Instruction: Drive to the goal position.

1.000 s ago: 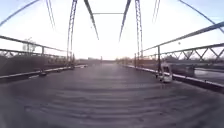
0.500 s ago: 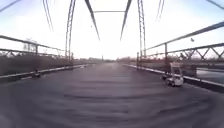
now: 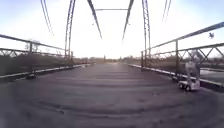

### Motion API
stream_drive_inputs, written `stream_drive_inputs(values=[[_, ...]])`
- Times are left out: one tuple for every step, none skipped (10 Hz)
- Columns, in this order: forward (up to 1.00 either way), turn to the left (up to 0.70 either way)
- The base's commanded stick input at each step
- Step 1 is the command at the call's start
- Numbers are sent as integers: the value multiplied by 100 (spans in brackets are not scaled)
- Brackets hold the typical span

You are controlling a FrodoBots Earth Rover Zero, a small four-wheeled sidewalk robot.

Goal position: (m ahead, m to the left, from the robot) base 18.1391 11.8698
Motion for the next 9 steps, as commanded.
stream_drive_inputs(values=[[100, 3], [100, -19], [100, -39], [100, -39], [100, -12], [100, 1], [100, -4], [100, -20], [100, -29]])
